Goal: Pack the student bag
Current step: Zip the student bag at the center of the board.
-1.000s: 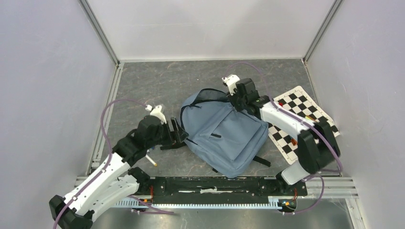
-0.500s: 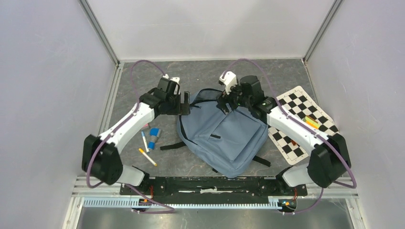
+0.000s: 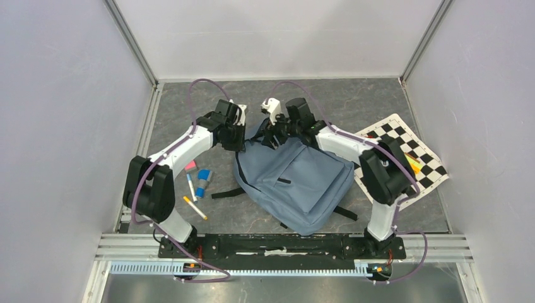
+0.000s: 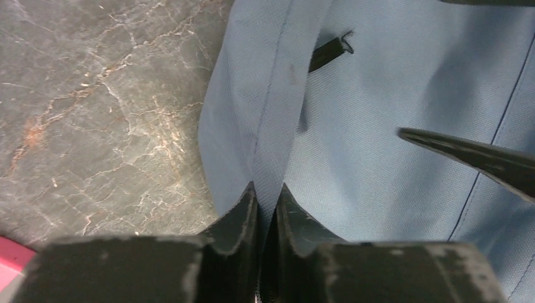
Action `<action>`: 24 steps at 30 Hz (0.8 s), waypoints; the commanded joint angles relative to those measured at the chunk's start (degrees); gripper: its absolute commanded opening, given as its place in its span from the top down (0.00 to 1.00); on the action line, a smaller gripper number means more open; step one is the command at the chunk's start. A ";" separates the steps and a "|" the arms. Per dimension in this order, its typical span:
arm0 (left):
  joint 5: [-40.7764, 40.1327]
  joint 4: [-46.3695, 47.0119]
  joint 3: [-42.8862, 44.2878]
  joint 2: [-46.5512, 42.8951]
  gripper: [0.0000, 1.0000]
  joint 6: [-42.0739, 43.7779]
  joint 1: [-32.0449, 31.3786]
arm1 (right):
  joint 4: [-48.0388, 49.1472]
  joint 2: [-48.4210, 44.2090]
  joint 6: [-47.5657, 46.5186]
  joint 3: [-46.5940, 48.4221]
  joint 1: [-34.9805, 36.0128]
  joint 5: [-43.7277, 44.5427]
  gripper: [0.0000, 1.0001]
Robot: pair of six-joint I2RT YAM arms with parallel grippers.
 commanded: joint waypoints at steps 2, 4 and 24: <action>4.11 2.03 1.47 0.71 0.97 1.82 0.72 | 5.17 6.49 1.30 5.43 1.19 -2.12 0.35; 4.56 2.23 1.32 0.16 0.98 1.56 1.02 | 6.78 8.08 1.86 5.94 1.27 -2.04 0.35; 9.68 3.10 0.43 0.12 0.98 0.68 1.84 | 14.00 17.20 7.09 10.98 1.26 -6.68 0.43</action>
